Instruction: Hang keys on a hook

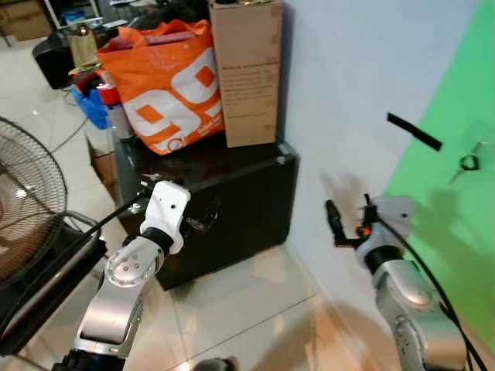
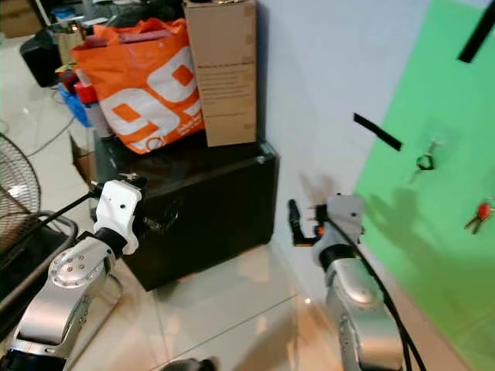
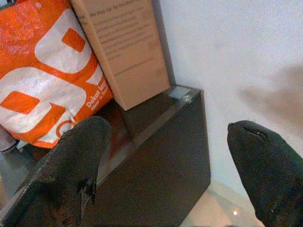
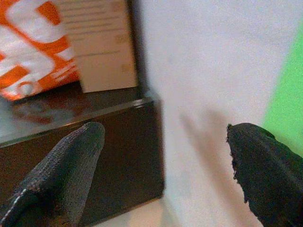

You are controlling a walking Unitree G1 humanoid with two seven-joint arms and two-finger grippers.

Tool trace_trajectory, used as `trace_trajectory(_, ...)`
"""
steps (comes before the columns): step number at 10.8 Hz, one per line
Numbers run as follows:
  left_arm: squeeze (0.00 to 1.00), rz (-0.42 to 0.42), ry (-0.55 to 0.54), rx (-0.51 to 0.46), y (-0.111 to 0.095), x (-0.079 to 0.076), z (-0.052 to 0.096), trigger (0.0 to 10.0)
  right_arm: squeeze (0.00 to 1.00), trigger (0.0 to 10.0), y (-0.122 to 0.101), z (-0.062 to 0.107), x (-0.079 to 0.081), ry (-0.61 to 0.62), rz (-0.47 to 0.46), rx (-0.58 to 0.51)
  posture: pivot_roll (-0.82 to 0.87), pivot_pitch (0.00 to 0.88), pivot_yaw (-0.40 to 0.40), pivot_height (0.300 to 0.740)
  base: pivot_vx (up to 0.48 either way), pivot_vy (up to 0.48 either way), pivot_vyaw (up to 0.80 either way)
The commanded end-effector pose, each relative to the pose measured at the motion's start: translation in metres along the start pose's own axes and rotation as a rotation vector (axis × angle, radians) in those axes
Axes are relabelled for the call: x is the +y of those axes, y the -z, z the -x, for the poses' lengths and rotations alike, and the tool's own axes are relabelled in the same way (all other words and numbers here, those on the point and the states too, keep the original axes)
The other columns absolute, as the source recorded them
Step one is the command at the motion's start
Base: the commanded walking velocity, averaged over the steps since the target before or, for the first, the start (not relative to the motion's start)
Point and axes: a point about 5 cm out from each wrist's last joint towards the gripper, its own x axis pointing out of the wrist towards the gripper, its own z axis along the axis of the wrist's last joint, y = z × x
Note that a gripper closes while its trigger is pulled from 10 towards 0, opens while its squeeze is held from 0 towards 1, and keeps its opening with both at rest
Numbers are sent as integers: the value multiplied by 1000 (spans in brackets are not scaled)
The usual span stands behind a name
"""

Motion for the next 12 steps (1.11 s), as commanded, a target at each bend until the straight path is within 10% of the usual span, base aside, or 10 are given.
trace_trajectory(1,0,-15,-28,-3,-3,8,4,10000,1000,10000,-5,-5,9,-34,-18,-22,-5,0,21,740,311,0,0)
trace_trajectory(6,0,19,-50,0,0,9,3,10000,1000,10000,-5,-6,10,-46,9,-8,-31,0,15,740,353,0,0)
trace_trajectory(12,0,17,-46,6,-2,10,3,10000,1000,10000,-3,-12,12,-60,5,-4,-1,0,6,740,358,0,796)
